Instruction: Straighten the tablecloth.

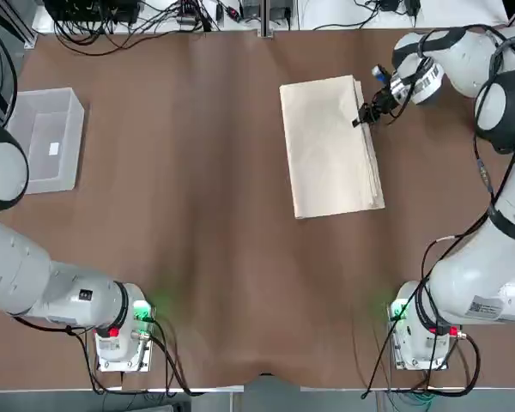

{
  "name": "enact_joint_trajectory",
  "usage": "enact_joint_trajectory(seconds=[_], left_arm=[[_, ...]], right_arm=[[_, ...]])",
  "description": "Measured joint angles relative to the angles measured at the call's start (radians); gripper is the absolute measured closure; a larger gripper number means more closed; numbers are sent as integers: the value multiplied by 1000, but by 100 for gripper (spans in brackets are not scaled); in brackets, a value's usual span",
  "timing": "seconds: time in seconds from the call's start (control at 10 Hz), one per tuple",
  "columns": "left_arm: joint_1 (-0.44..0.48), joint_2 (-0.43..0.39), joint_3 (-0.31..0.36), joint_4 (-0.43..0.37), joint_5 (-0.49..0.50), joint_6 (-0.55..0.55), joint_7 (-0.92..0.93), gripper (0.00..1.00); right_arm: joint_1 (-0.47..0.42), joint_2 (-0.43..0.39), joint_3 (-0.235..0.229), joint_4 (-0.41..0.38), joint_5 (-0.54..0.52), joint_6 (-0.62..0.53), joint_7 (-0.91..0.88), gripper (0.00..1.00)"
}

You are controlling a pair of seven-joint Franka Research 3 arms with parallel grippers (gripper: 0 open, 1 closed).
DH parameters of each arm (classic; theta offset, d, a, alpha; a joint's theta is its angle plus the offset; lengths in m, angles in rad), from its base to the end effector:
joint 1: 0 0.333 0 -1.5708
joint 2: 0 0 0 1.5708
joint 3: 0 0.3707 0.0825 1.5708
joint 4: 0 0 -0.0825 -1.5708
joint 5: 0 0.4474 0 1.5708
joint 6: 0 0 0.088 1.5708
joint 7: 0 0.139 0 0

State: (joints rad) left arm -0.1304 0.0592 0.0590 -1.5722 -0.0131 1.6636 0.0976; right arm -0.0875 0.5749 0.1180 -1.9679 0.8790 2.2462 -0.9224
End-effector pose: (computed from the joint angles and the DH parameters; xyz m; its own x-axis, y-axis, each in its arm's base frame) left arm 0.6464 -0.0490 0.6174 0.9854 -0.1672 0.0331 -0.1675 -0.9859 0.0064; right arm 0.6506 0.0616 0.1336 0.9688 0.2224 0.1092 0.2394 -0.7265 -0.6441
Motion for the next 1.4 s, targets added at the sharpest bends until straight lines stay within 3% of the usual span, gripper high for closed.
enact_joint_trajectory(seconds=[0.3,0.8,1.1,1.4], left_arm=[[0,0,0,0,0,0,0,0],[8,0,4,18,0,0,0,0],[11,0,5,18,0,0,0,0],[12,0,5,18,0,0,0,0]], right_arm=[[30,-70,4,6,0,-10,1,97],[59,-144,13,-22,0,-130,10,97],[83,-175,62,-26,8,-140,85,97],[115,-220,126,-27,104,-140,173,97]])
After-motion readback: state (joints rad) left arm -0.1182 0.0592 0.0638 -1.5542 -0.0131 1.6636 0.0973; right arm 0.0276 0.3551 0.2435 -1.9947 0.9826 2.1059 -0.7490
